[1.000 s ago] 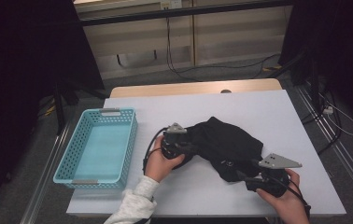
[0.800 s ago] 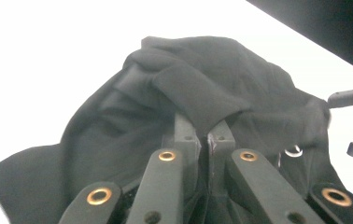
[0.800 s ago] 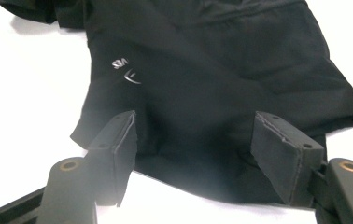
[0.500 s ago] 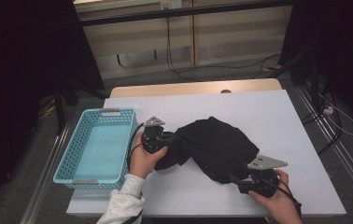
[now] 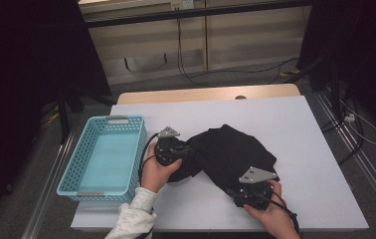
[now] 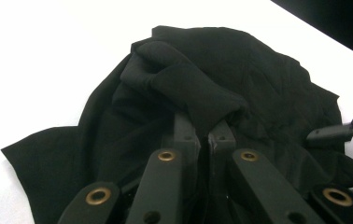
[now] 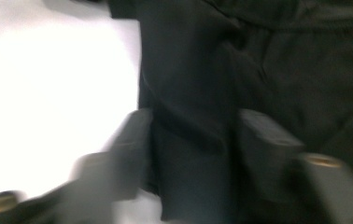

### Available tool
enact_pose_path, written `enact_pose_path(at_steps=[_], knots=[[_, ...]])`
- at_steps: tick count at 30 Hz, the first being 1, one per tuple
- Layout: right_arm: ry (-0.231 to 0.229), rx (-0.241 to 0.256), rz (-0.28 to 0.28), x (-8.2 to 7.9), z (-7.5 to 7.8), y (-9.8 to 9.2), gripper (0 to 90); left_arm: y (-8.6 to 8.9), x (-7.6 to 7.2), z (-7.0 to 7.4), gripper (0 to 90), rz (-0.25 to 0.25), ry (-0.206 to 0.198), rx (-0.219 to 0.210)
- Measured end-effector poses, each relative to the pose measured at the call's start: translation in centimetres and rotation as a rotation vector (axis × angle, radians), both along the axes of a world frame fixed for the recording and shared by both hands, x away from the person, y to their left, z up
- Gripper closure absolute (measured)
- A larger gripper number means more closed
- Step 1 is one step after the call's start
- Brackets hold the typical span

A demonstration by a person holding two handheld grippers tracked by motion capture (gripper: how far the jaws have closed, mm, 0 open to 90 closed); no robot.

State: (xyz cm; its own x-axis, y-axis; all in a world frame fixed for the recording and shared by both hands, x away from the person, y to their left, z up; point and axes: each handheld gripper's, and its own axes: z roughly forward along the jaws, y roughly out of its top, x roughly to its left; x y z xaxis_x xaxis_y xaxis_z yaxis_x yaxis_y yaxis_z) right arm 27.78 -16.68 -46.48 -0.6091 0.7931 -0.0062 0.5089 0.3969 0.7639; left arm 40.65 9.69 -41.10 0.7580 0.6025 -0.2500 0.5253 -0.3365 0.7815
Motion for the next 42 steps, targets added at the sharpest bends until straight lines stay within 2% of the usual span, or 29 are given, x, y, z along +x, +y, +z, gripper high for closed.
enact_pose_path(at_steps=[2,4,5,9,11,13,14,16,24,27,29,32,33,36,38,39,42], knots=[[-0.002,0.013,0.014,0.1,0.1,0.0,80.9,0.1,0.0,0.0,85.4,0.000,0.004,-0.002],[0.003,0.025,-0.001,0.1,0.4,-0.4,84.5,0.2,0.0,0.0,85.4,0.000,0.008,-0.003],[0.010,0.052,-0.011,0.2,0.6,-1.1,84.9,0.2,0.0,0.1,85.4,0.000,0.009,-0.003],[-0.015,0.105,-0.076,0.0,1.9,-3.9,84.8,0.3,-0.1,0.3,85.6,-0.010,0.019,-0.005],[-0.042,0.143,-0.129,-0.3,2.6,-5.8,83.5,0.0,-0.3,0.3,86.1,-0.023,0.028,-0.014],[-0.064,0.143,-0.182,-0.5,3.0,-7.0,78.9,-0.1,-0.3,0.3,86.3,-0.011,0.017,-0.005],[-0.072,0.136,-0.202,-0.5,3.0,-7.5,80.0,-0.1,-0.3,0.3,86.3,-0.012,0.024,-0.010],[-0.061,0.157,-0.209,-0.5,2.8,-8.1,84.6,0.0,-0.3,0.3,86.3,-0.015,0.030,-0.010],[-0.044,0.124,-0.150,-0.4,2.3,-6.8,88.5,-0.3,-0.2,0.0,85.9,-0.016,0.032,-0.008],[-0.056,0.122,-0.179,-0.3,2.4,-6.7,89.1,-0.1,-0.2,-0.1,85.9,-0.014,0.032,-0.009],[-0.080,0.122,-0.220,0.0,2.4,-7.1,89.3,-0.3,-0.3,-0.1,85.9,-0.008,0.030,-0.017],[-0.091,0.132,-0.259,0.5,2.4,-7.5,89.2,-0.9,-0.5,-0.3,85.9,-0.027,0.034,0.002],[-0.073,0.129,-0.249,0.7,2.3,-7.5,88.8,-0.9,-0.5,-0.3,85.8,-0.032,0.032,0.009],[-0.058,0.093,-0.231,0.7,1.7,-7.1,87.6,-0.8,-0.4,-0.7,85.5,-0.023,0.043,0.010],[-0.050,0.078,-0.216,0.7,1.4,-6.7,82.6,-0.9,-0.4,-0.9,85.1,-0.024,0.048,0.014],[-0.049,0.072,-0.219,0.6,1.5,-6.6,76.9,-1.0,-0.4,-0.9,84.8,-0.030,0.048,0.022],[-0.067,0.070,-0.234,0.2,2.0,-6.2,67.2,-1.3,-0.5,-1.2,84.3,-0.031,0.045,0.032]])
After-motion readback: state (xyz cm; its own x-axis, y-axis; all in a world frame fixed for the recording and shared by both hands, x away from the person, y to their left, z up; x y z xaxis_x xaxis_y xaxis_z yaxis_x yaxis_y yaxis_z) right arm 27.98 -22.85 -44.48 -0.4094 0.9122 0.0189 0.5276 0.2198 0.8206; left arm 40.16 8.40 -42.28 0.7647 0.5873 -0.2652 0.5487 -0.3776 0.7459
